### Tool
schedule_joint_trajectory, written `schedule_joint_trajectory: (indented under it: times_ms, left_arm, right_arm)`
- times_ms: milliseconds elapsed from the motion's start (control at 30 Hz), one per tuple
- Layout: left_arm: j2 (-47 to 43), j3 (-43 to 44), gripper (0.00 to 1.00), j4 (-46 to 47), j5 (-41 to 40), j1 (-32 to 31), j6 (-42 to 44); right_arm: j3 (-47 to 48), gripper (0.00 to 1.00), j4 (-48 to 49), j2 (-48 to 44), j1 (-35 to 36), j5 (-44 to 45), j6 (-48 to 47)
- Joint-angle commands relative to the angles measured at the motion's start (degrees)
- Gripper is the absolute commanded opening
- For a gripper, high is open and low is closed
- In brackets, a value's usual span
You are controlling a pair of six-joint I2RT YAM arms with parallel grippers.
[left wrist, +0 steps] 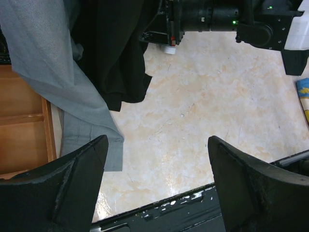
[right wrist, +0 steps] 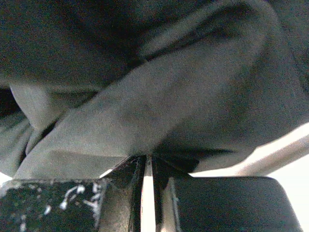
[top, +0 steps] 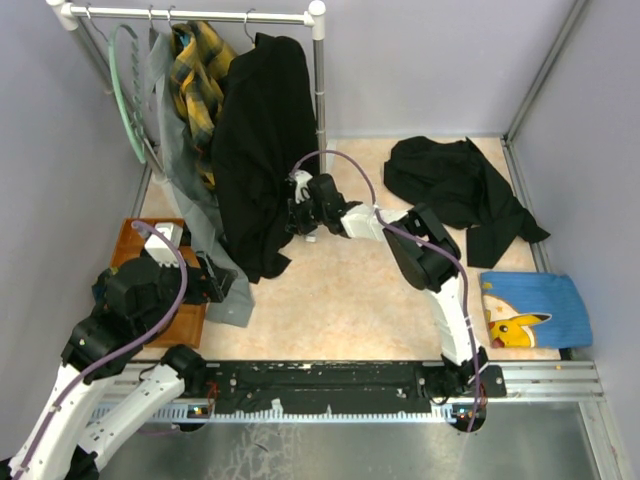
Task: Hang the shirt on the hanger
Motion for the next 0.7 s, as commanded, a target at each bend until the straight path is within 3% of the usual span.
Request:
schedule_joint_trajectory:
  times_ms: [0,100,167,267,533,567,667]
  left_arm:
    - [-0.09,1.73,0.89,-0.05,-0.54,0.3,0.05]
    - [0.03,2.05,0.9,0.4,-0.61,0.34,0.24]
    - [0.0,2.22,0.89,0.91,-0.55,0.34,0.48]
    - [-0.04,2.29,0.9,1.86,-0.24,0.34,1.49]
    - [1.04,3.58,0.9,7.2,-2.49,0.34,6.22]
    - [1.48,3.63,0.9,7.63,-2.58,0.34,6.45]
    - [2.65,3.16,0.9,8.98,-2.1,0.34,6.82]
  right_arm:
    - [8.26,0.1,1.33,4.19,2.21,-1.71,0.73]
    - [13.1,0.19,2.15,6.43,2.35,-3.02,2.16]
    - [12.19,0.31,3.35,4.5,2.35,-1.77,1.64]
    - [4.99,0.53,6.8,-3.57,2.35,3.78,-0.66]
    - [-14.6,0.76,3.95,-26.07,2.33,19.83,-3.12]
    - [-16.62,0.95,3.99,-28.24,2.28,21.14,-2.71]
    - [-19.94,0.99,3.98,-33.1,2.35,21.62,-2.19]
